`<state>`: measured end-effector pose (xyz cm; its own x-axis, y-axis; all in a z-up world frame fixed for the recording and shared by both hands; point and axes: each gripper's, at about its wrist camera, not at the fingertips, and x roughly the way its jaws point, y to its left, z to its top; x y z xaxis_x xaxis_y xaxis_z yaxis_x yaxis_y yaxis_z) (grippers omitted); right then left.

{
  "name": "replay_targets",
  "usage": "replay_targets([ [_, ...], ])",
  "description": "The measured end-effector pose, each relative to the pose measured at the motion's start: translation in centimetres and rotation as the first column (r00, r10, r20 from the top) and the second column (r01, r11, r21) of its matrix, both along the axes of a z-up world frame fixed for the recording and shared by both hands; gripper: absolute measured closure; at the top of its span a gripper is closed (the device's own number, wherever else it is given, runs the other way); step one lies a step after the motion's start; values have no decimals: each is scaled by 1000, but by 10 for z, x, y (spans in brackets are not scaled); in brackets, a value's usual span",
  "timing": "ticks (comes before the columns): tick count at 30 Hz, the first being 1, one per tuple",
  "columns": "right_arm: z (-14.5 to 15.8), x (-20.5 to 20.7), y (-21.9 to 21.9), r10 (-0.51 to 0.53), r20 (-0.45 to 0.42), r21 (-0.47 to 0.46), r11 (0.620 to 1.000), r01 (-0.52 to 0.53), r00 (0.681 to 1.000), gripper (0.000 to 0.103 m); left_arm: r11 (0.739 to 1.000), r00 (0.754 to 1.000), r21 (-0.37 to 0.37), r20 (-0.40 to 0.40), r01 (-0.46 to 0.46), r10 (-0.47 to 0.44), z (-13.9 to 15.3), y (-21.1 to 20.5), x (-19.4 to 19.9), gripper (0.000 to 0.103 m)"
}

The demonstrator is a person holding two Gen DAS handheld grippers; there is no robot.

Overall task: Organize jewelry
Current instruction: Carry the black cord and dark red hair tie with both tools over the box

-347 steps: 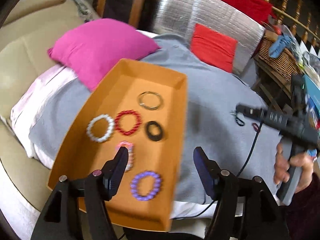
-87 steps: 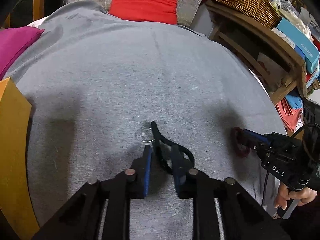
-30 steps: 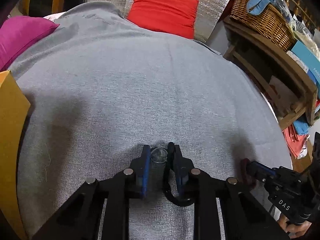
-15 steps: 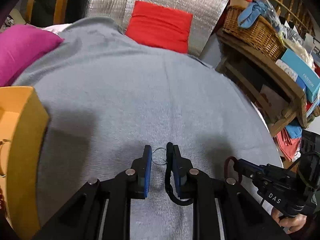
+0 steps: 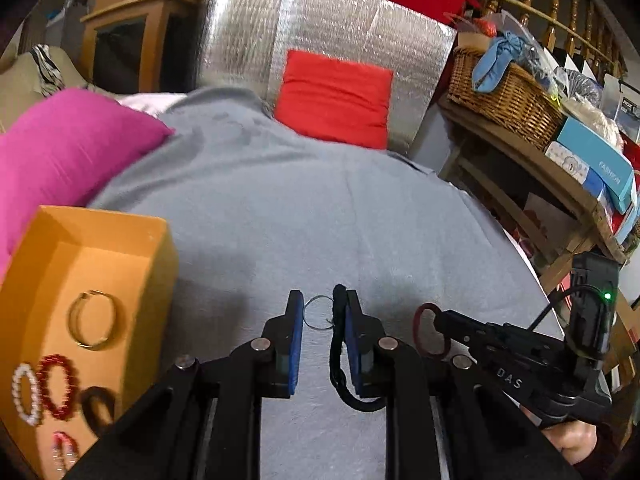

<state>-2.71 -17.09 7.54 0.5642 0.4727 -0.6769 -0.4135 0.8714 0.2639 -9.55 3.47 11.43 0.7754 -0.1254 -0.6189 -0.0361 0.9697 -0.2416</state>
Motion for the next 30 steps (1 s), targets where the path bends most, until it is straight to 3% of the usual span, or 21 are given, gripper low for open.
replay_targets([
  [9,9,-13,38,55,23,42,998,-56,998,95,997,996,33,61,-66,64,26,35,-37,83],
  [21,31,-33,82,111,34,73,991,-113,993,95,984,979,23,105,-176,173,51,89,-74,83],
  [25,45,-38,110,151,34,68,986,-153,988,95,962,960,47,97,-268,262,46,121,-84,83],
  [30,63,-44,157,242,28,76,967,-244,970,95,917,917,9,2,-399,399,19,180,-87,83],
])
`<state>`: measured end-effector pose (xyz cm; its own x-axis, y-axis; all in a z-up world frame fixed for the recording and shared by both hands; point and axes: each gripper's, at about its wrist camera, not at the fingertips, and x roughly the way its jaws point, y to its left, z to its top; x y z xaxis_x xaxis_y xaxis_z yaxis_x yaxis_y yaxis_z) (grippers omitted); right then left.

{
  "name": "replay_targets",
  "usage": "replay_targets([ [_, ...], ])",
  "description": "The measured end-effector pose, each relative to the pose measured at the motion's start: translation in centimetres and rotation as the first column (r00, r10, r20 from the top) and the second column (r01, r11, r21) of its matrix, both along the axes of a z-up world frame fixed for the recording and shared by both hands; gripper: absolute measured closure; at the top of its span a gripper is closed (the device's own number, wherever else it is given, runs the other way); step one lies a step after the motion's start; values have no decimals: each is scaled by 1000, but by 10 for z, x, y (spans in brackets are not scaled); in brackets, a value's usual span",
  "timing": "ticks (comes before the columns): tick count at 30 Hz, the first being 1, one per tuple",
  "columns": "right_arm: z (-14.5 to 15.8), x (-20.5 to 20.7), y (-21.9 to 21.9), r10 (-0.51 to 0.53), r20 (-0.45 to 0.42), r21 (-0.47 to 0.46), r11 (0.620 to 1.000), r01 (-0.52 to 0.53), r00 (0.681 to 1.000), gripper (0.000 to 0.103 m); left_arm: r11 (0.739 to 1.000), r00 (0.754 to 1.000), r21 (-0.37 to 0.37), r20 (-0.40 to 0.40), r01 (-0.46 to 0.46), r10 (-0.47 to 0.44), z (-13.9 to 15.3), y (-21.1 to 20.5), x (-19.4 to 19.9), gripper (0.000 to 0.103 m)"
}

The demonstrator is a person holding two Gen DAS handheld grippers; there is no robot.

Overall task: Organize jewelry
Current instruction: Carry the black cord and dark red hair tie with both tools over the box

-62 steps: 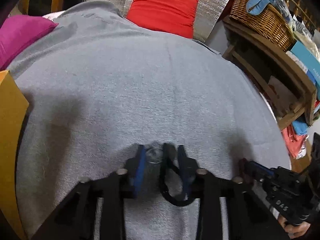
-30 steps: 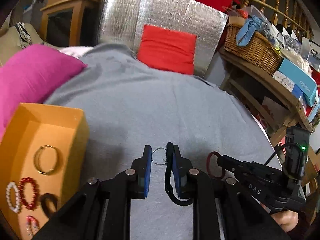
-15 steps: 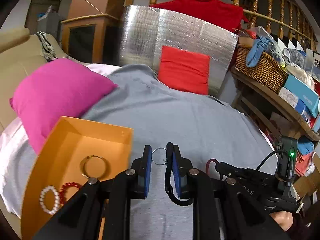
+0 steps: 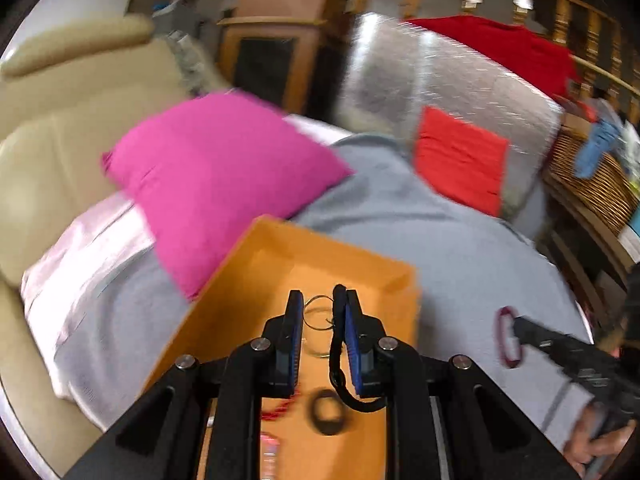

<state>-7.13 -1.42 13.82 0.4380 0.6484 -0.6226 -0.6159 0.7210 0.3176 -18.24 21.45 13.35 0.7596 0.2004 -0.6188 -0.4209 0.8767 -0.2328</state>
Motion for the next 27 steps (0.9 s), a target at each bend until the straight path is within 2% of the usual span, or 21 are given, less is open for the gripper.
replay_targets([
  [2,6,1,18,31,-1,-5,1000,-31,1000,95,999,999,-27,-36,-34,33,-13,17,2,83],
  [6,14,5,62,98,-1,-40,994,-98,995,95,993,995,-106,-88,-48,39,-37,34,9,83],
  [13,-10,32,128,120,-98,-173,975,-136,988,95,988,988,-136,-147,-72,51,-58,43,30,83],
  [17,-30,50,158,84,-169,-233,965,-122,982,95,986,982,-136,-175,-99,74,-68,49,38,83],
  [27,-71,97,201,-22,-289,-285,956,-64,957,95,967,971,-203,-212,-155,111,-88,70,52,83],
])
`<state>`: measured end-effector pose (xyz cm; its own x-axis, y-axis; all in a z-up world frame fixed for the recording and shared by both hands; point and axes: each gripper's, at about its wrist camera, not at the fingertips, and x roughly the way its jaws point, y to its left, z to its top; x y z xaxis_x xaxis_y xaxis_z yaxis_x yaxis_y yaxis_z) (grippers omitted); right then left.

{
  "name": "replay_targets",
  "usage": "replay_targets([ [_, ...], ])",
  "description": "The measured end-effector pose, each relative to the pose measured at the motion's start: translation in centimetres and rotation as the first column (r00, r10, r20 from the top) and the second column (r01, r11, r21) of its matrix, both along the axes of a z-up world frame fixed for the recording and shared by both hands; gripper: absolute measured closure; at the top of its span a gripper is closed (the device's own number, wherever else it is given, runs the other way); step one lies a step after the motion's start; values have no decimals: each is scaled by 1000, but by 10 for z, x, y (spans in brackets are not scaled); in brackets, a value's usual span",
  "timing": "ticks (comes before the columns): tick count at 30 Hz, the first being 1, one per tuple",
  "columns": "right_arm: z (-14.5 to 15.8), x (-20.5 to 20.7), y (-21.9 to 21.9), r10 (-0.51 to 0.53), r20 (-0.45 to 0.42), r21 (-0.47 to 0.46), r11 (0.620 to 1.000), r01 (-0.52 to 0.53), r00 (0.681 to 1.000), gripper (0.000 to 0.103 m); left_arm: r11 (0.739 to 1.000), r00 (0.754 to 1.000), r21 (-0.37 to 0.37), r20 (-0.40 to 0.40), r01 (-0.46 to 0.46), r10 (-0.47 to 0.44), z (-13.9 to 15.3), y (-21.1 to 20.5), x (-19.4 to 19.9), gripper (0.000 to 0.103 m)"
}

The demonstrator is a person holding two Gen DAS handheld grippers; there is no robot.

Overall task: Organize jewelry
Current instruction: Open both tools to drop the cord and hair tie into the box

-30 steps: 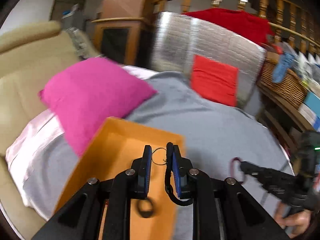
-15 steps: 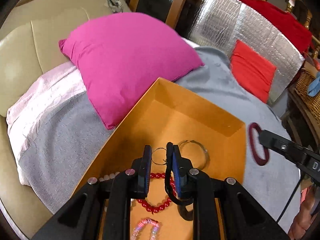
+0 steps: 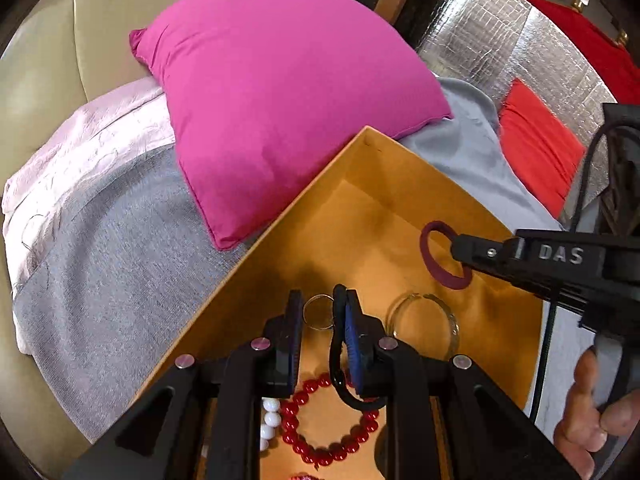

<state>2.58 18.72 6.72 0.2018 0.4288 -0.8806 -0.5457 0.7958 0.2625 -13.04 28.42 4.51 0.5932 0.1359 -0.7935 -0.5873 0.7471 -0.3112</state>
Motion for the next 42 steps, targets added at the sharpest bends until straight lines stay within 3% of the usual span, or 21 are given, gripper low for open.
replay_targets([
  [8,-18,14,17,-39,-10,-36,999,39,999,95,1000,1000,14,-6,12,-12,-4,2,13,82],
  [15,-15,19,9,-79,-17,7,997,79,997,94,999,999,30,20,34,-35,1,-1,20,80],
  [18,-14,21,4,-84,-34,32,996,85,996,93,997,998,57,31,44,-46,5,-5,21,70],
  [23,-10,17,0,-70,-5,50,996,70,998,93,990,997,124,28,67,-71,12,-14,26,67],
  [28,1,11,-17,-74,1,82,994,74,997,93,981,999,187,13,47,-50,19,-16,24,46],
  [31,9,5,-30,-53,20,93,994,51,998,93,970,999,240,11,39,-43,27,-20,21,41],
  [33,16,0,-42,-44,45,100,994,40,998,93,953,1000,303,-8,9,-6,33,-23,19,33],
  [35,21,-4,-56,-32,81,101,995,24,996,93,917,999,397,-21,-22,33,44,-29,14,29],
  [37,27,-11,-70,-11,116,95,996,0,993,84,891,999,452,-15,-39,51,54,-35,7,25],
  [39,31,-18,-83,10,155,74,997,-21,988,69,861,998,506,-6,-55,67,63,-44,-4,18],
  [42,36,-36,-113,32,213,47,998,-42,977,68,824,998,563,25,-57,52,75,-59,-29,15],
])
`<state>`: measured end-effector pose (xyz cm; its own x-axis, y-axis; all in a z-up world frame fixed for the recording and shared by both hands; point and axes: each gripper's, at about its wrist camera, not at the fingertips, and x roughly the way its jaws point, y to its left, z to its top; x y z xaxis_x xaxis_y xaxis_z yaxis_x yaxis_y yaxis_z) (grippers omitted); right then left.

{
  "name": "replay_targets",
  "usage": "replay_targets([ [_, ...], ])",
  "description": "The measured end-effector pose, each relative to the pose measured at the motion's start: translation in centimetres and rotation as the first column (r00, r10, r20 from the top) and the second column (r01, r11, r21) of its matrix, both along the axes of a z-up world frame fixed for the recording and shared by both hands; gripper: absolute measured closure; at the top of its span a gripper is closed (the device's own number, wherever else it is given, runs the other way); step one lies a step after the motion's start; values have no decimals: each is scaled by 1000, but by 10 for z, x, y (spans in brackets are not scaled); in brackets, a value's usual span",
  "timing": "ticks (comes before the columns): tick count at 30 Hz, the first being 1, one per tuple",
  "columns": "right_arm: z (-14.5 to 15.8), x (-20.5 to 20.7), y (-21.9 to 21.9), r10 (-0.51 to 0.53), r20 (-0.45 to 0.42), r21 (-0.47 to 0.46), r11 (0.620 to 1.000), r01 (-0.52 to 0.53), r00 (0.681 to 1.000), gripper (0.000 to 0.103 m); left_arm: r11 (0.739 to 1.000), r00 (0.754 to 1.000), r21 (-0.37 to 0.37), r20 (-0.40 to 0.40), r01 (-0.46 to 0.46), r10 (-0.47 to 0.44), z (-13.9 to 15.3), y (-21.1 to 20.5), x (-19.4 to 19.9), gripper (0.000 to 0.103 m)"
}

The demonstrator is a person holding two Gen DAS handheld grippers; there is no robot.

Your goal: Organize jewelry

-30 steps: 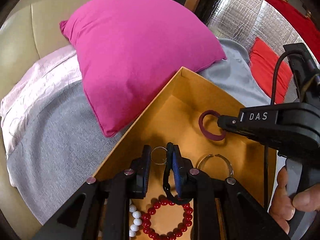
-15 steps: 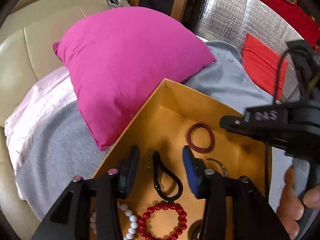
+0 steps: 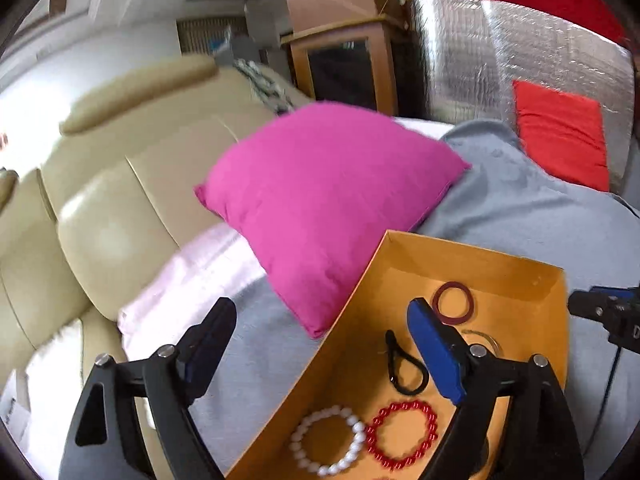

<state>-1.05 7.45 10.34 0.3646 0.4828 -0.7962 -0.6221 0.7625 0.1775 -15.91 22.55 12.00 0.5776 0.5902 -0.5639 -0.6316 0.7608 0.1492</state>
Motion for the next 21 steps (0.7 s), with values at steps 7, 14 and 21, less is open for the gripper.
replay_targets([
  [7,8,-59,-53,29,64,-15,999,-28,998,68,991,994,-108,76,80,-72,24,-20,-55,15],
  [14,22,-121,-88,51,90,38,998,-54,995,68,989,997,-139,57,54,-47,49,-39,-107,15],
  [21,54,-184,-104,74,146,125,988,-93,987,68,998,997,-47,73,43,-39,90,-59,-157,15],
])
